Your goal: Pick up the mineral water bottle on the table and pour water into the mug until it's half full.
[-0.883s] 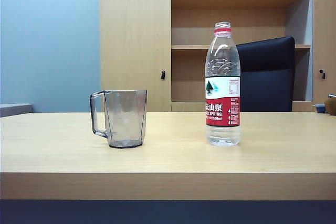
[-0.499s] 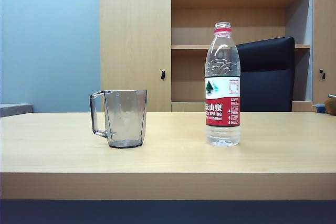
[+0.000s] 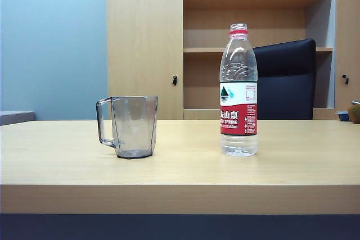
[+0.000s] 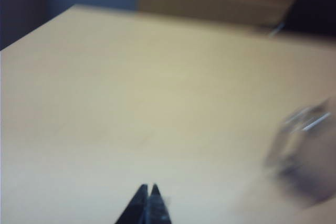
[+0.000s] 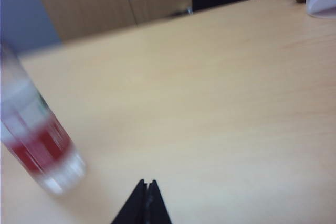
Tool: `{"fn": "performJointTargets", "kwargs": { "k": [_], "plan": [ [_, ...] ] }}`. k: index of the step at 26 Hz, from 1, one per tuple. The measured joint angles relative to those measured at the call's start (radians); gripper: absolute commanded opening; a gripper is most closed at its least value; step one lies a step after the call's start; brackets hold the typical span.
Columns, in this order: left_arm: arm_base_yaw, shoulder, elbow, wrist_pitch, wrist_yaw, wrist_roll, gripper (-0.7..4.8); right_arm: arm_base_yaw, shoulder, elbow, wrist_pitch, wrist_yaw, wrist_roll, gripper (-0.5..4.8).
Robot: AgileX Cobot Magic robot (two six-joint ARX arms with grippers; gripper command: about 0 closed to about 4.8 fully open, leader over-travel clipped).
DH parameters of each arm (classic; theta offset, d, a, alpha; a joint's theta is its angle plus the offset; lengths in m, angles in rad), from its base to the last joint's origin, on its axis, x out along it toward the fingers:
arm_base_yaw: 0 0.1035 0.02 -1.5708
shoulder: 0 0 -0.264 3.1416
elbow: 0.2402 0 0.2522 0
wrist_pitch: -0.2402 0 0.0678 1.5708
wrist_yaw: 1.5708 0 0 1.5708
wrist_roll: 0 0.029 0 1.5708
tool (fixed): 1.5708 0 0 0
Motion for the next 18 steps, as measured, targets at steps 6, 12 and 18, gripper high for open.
{"fn": "performJointTargets", "kwargs": {
  "k": [6,12,18],
  "plan": [
    [0.0,0.0,0.208,0.066,0.169,-0.068,-0.05,0.0,0.0,0.127,0.08,-0.033,0.15,-0.05],
    [0.0,0.081,0.257,-0.057,0.359,-0.129,-0.05,0.0,0.002,0.206,0.102,-0.172,0.16,-0.05],
    [0.0,0.34,0.25,-0.074,0.663,0.0,-0.05,0.002,0.151,0.426,-0.083,-0.269,-0.165,0.61]
  ]
}}
